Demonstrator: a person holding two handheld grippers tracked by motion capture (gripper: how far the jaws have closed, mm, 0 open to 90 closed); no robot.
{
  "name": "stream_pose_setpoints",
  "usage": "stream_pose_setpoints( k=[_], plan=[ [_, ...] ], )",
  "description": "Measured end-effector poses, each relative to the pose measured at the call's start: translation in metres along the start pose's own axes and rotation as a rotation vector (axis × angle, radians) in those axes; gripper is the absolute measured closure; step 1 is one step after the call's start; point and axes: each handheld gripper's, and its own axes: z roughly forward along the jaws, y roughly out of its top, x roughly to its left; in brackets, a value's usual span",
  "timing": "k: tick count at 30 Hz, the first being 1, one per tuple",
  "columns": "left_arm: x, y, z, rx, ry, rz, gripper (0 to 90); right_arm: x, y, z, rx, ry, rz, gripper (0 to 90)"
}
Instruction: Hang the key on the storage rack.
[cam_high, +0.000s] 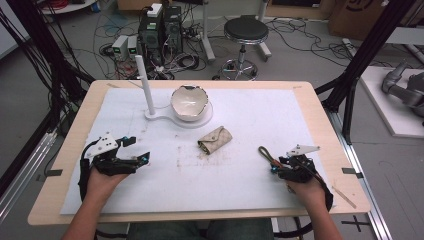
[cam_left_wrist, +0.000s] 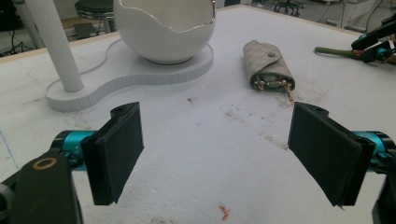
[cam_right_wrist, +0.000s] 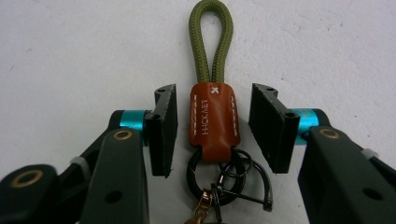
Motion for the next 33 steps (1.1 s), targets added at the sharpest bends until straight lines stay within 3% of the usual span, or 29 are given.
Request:
stream_pose_setpoints(
  k=[5,15,21,28,33],
  plan=[
    [0.0,0.0,-0.001,0.002,-0.002,-0.002,18.1,-0.002,0.0,-0.001,0.003,0.008,-0.005,65.5],
    [0.0,0.0,-0.003,-0.001,0.002,0.001,18.1,-0.002,0.001,-0.004,-0.01,0.016,-0.018,71.8],
    [0.001,0.0,-0.005,-0.005,0.014,-0.003,18.1,0.008,0.014,-0.019,-0.146,0.019,-0.05,72.2],
    [0.0,-0.001,-0.01,-0.009,0.022,0.005,18.1,0.028,0.049,-0.034,-0.285,0.04,-0.109,72.0],
    [0.0,0.0,-0.012,-0.011,0.029,0.005,18.1,0.043,0.085,-0.038,-0.322,0.062,-0.168,72.1]
  ],
)
